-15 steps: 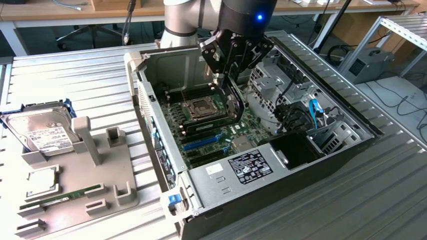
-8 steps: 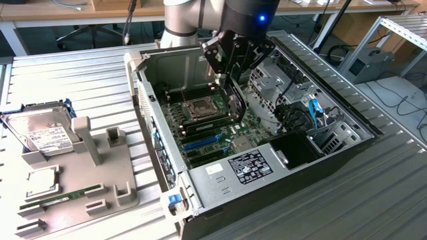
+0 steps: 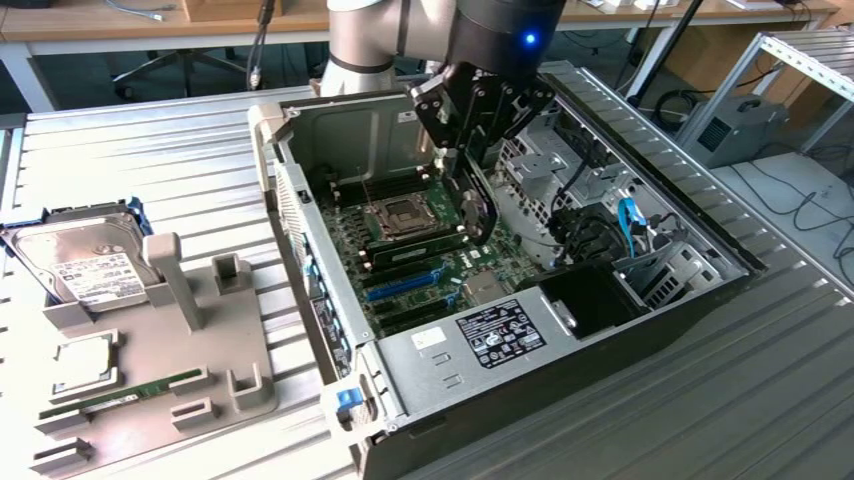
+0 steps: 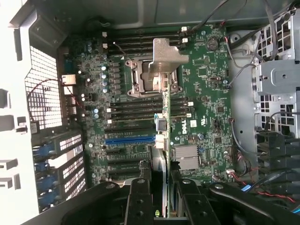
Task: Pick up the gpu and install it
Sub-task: 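Pick up the gpu and move the gpu toward the slot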
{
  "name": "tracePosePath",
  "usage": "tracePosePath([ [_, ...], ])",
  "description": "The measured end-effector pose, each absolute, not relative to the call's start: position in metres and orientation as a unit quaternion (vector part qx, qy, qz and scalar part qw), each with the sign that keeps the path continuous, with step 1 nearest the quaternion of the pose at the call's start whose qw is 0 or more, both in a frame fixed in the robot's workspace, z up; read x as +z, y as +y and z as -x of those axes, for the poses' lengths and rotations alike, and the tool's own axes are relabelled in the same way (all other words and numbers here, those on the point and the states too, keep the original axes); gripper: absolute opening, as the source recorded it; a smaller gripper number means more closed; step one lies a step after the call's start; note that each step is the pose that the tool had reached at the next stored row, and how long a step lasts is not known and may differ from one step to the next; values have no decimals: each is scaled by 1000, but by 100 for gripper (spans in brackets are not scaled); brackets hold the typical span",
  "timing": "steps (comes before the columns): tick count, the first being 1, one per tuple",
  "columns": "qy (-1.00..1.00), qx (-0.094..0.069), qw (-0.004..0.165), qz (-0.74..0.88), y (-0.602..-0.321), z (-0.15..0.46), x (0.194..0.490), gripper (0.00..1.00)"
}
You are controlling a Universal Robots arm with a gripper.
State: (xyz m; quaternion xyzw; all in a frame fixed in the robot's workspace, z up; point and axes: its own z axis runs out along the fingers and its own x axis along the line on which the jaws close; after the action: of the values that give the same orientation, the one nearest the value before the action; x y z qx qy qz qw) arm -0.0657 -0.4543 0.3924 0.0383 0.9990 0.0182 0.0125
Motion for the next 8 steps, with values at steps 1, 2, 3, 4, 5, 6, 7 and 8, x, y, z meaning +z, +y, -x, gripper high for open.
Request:
tracePosePath([
  [1, 999, 18, 12, -38, -454, 65, 392, 26],
  [2, 999, 18, 12, -38, -453, 65, 391, 26],
  [3, 999, 18, 12, -38, -453, 65, 391, 26],
  [4, 999, 18, 12, -38, -452, 64, 390, 26],
  [5, 999, 18, 12, -38, -450, 64, 390, 26],
  [6, 999, 18, 12, -38, -448, 64, 389, 26],
  [7, 999, 18, 12, -38, -447, 63, 389, 26],
  [8, 999, 18, 12, -38, -445, 63, 389, 26],
])
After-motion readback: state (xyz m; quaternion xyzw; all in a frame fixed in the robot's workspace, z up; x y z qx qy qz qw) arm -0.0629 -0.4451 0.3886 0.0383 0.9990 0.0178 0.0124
